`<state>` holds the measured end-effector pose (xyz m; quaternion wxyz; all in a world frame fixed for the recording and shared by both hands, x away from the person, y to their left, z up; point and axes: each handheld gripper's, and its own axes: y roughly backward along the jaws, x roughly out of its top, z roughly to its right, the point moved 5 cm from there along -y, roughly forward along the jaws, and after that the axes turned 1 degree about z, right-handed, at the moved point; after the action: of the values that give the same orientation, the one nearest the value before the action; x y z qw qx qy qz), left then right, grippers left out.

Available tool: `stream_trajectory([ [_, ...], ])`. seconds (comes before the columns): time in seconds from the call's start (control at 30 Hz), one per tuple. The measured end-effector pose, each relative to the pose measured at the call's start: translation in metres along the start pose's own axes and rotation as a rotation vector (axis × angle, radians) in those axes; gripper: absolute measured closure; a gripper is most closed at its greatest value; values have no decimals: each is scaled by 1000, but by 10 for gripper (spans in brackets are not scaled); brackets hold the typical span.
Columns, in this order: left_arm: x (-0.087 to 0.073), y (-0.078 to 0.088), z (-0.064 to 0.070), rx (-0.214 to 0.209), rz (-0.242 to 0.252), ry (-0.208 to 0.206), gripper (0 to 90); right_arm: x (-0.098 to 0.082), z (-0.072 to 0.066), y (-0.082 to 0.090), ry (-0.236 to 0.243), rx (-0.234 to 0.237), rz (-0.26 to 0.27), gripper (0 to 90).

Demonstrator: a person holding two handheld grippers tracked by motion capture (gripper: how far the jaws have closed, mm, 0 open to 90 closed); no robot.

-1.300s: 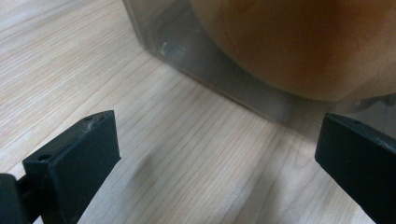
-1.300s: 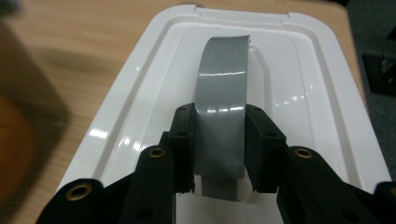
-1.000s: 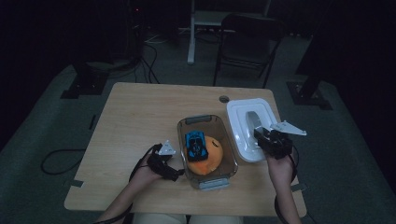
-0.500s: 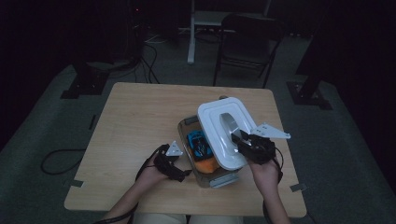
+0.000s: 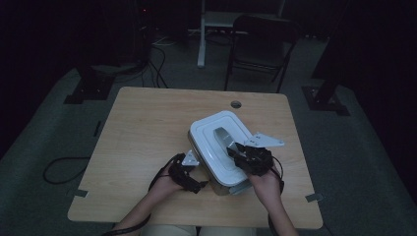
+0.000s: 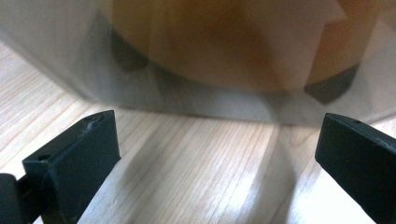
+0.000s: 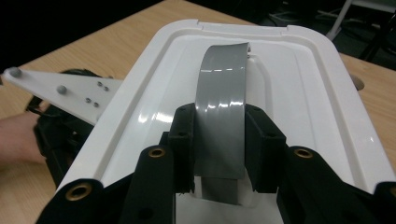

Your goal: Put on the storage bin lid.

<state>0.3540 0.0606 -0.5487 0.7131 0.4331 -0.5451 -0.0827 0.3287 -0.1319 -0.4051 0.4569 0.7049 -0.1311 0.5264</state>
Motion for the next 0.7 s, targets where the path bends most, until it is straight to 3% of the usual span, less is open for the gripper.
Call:
stream_trajectory([
  [0.33,-6,7,-6,11,2,27,4,-6,-2,-11,-20,26,-27,673],
  [0.7,-9,7,-8,23,6,44,4,-9,-5,-18,-18,24,-37,674],
])
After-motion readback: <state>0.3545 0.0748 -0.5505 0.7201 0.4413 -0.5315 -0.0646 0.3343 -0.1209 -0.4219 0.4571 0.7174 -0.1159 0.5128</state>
